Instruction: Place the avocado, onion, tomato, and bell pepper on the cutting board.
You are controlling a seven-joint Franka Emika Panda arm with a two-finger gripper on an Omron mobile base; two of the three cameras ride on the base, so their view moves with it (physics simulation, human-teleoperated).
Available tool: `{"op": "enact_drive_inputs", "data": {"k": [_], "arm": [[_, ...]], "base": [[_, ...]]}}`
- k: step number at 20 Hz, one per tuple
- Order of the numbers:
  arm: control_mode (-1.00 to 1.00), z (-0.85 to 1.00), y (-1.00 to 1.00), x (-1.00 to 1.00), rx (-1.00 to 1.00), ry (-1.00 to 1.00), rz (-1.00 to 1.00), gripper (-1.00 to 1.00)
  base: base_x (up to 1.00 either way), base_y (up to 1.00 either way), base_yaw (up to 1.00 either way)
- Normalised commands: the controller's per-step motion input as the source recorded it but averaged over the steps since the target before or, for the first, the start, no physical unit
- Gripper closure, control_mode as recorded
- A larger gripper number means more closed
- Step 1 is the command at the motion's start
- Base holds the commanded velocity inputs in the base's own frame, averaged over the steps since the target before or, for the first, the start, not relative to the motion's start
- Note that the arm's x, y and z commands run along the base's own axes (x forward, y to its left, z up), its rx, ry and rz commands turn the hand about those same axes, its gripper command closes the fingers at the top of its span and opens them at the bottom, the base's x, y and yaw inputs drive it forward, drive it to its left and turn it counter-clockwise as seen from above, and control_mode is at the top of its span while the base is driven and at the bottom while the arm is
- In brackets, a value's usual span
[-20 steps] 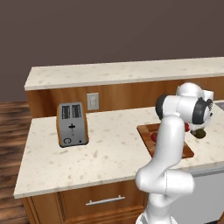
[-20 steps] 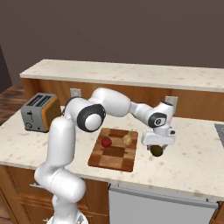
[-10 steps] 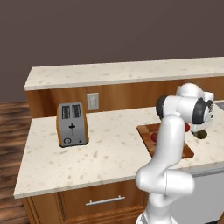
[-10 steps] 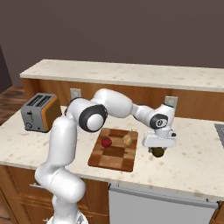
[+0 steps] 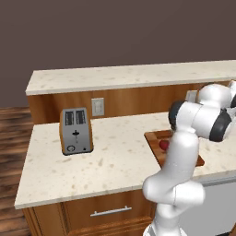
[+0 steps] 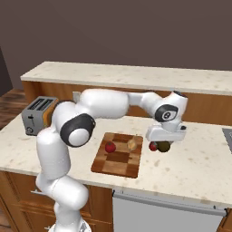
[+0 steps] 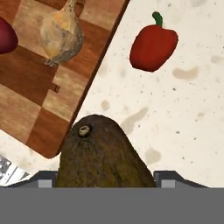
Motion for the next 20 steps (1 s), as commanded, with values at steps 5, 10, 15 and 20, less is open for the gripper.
{"op": "enact_drive_inputs", "data": {"k": [5,10,15,20], "arm": [[-1.0,0.98,0.85,-0.44,0.0,-0.11,0.0,1.0],[-1.0,0.77,0.94,-0.4,-0.03,-0.08,0.0,1.0],[-1.0,0.09,0.67,-0.41,-0.04,-0.05,0.0,1.0],[-1.0,-0.03,0.96,-0.45,-0.07,-0.06,0.0,1.0]], "base": [[0.0,0.0,0.0],[0.0,0.0,0.0],[0.0,0.0,0.0],[0.0,0.0,0.0]]}}
